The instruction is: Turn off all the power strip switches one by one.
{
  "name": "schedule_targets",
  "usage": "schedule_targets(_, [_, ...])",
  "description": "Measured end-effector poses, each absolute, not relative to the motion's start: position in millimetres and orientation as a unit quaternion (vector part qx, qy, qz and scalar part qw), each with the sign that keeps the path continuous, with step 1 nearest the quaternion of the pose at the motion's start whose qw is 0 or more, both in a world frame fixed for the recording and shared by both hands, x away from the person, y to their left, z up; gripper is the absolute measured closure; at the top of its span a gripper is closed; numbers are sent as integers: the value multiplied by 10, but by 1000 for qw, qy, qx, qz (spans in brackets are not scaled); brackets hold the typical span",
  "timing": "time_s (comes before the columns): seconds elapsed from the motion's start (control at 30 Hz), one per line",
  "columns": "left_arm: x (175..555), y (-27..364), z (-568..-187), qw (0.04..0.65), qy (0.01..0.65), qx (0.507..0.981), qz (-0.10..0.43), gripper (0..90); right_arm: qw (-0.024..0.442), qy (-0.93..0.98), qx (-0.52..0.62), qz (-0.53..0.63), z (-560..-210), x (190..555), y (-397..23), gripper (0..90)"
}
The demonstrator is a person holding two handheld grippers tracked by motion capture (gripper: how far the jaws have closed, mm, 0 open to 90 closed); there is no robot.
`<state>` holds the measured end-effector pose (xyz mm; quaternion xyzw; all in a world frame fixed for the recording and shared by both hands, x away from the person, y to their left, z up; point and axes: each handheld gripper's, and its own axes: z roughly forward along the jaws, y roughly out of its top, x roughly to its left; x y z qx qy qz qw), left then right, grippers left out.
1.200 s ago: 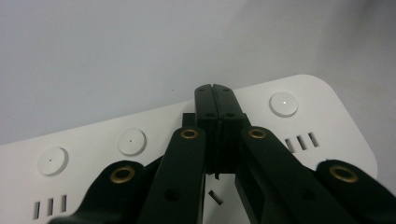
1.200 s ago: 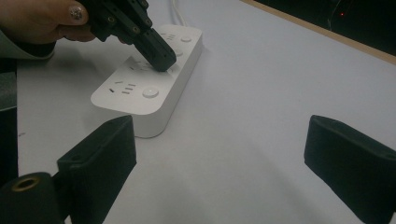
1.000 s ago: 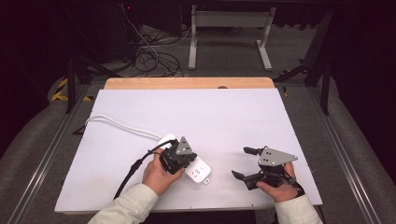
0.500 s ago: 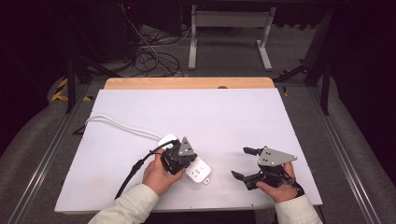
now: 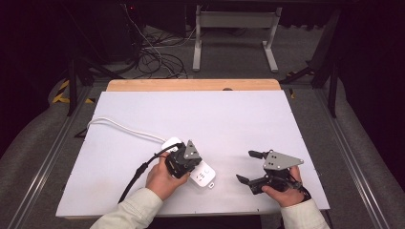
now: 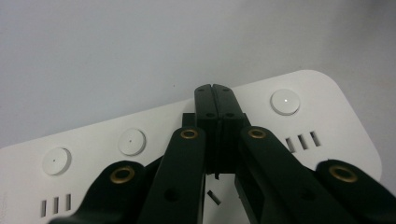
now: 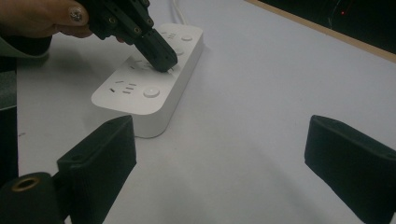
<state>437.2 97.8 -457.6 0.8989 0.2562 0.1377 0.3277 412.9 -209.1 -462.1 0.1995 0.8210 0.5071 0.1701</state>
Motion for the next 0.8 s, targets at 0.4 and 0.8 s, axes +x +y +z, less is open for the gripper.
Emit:
schedule_targets(0.4, [4243,1080,-4313,404,247,868,148,900,170,820,200,509,-4624,4135,-2112,98])
schedule_targets(0.8, [4228,1064,-4323,401,241,873,139,900,171,820,199,509,-4618,4132,-2112,98])
